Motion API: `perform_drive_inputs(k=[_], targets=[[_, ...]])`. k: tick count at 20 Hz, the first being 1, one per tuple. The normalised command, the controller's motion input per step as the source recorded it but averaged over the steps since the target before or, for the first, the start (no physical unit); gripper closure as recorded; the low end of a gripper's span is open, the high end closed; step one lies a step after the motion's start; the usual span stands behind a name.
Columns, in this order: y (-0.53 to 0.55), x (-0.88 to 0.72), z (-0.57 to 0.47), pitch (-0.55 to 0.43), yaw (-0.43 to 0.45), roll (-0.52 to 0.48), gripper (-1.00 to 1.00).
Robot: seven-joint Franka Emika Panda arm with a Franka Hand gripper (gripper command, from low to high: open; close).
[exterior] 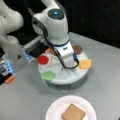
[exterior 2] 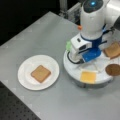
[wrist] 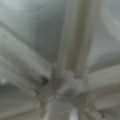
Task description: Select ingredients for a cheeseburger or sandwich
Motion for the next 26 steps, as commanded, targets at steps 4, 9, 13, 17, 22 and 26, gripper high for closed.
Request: perform_drive_inputs(k=[4,9,13,17,22,26], targets=[[-0.14,0.04,0.03,-0.055,0.221,0.023,-1.0],[-0.11,0.02,0.03,-0.047,0.14,0.019,-1.0],[-0.05,-0.01,0.04,-0.037,0.028,0.005,-1.0],[0.02,-0.03,0.03,-0.039,-0.069,-0.011,-1.0],[0.13,-0.12,-0.02,-0.056,-0.169,-0.02,-1.0],[0.15,-0.13,-0.03,-0.091,-0.112,-0.032,-1.0]])
